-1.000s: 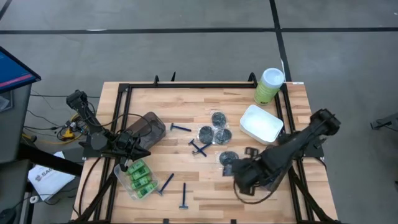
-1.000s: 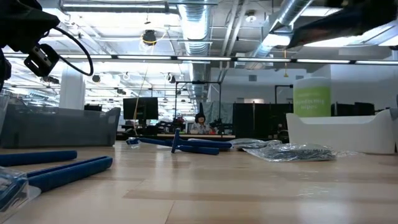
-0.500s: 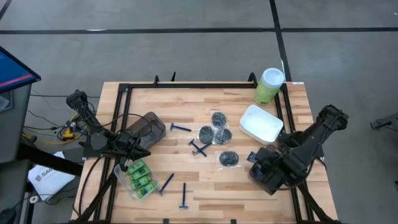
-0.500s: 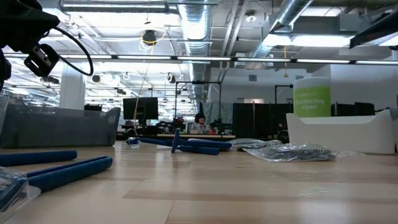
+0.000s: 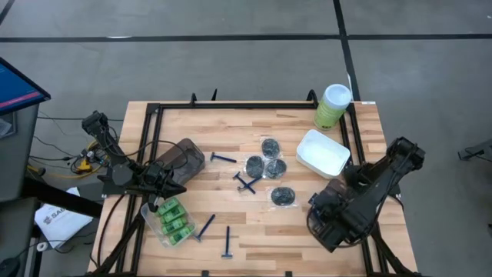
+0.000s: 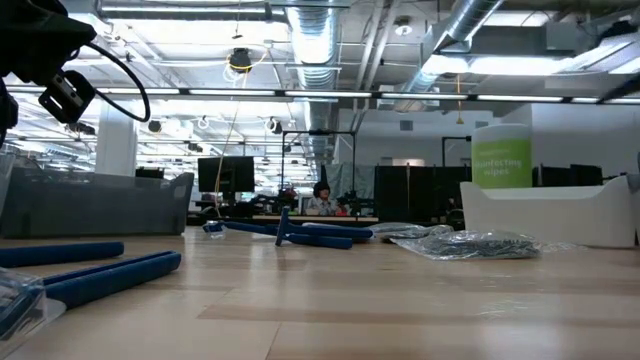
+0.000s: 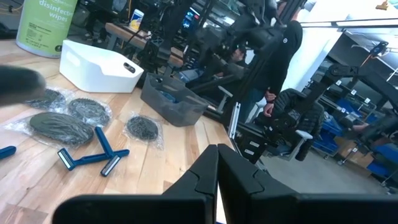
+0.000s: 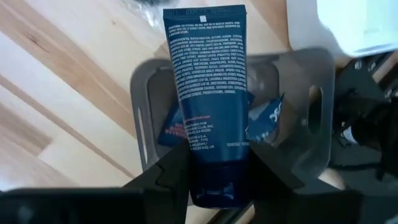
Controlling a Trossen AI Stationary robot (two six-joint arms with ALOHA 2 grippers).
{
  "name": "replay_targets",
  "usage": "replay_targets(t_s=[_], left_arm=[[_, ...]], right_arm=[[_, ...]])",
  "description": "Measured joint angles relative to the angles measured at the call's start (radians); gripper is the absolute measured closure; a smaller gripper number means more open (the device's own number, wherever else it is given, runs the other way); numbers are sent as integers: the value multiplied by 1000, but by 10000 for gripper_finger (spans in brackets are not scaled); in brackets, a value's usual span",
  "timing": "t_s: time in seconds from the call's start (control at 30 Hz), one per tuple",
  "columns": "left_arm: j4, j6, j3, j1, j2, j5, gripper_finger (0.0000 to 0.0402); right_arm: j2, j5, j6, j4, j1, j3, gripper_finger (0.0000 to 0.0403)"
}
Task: Pick & Place Travel size toiletries
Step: Put the blue shave cream into the right black bin
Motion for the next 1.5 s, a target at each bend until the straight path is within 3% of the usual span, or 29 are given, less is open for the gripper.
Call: replay_targets(t_s=[0.23, 0.53, 1.07, 1.17, 1.5], left_arm=[[4, 0, 0, 0, 0, 0, 400], [6, 0, 0, 0, 0, 0, 400], [12, 0, 0, 0, 0, 0, 400], [12, 0, 0, 0, 0, 0, 400], [12, 0, 0, 0, 0, 0, 400]], right_arm=[[98, -120, 17, 0, 16, 0, 285], [145, -232, 205, -1, 55, 0, 283], [145, -284, 372, 2, 67, -30, 279], [145, -339, 373, 6, 67, -70, 279], [145, -336, 329, 0, 66, -79, 274]])
